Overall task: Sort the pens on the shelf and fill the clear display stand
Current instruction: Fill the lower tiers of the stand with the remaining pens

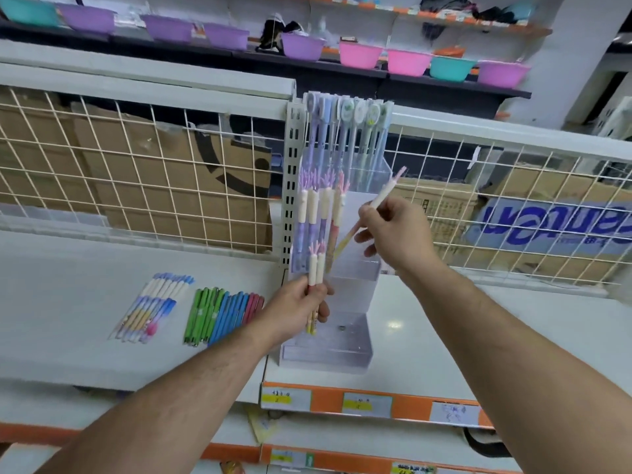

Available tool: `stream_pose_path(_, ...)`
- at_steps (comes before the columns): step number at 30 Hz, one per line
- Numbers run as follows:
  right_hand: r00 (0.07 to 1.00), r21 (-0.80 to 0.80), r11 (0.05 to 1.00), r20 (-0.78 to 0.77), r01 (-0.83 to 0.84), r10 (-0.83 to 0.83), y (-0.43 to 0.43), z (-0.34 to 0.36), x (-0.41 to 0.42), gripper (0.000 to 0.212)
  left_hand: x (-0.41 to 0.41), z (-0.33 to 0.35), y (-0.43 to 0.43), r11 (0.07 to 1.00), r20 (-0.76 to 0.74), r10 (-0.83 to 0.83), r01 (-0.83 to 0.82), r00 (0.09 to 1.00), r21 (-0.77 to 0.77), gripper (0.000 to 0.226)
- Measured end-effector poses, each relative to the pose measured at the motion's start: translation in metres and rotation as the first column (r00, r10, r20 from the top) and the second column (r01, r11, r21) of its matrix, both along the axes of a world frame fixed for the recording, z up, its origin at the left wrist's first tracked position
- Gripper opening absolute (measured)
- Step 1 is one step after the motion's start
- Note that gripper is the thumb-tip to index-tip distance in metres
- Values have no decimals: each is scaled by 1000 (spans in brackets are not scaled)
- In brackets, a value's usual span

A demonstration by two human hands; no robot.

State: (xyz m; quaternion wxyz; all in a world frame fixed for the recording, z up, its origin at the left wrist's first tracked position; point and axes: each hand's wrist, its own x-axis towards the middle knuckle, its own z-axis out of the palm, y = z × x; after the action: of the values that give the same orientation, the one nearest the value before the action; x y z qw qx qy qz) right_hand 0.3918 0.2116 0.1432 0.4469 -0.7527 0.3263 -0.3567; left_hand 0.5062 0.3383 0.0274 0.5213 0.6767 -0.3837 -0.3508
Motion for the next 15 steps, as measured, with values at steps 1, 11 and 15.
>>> stream_pose_path(1, 1000, -25, 999, -5, 20, -20, -4, 4, 3, 14, 0, -1, 0, 1000, 5, 0, 0, 1000, -5, 19)
stream_pose_path(11, 981, -171, 983, -167, 67, -95, -18, 6, 30, 16, 5, -11, 1, 999, -15, 33, -34, 999, -27, 17)
stream_pose_path(15, 970, -254, 966, -222, 39, -98, -19, 8, 37, 19, 6, -11, 0, 996, -61, 56, -60, 997, -61, 19)
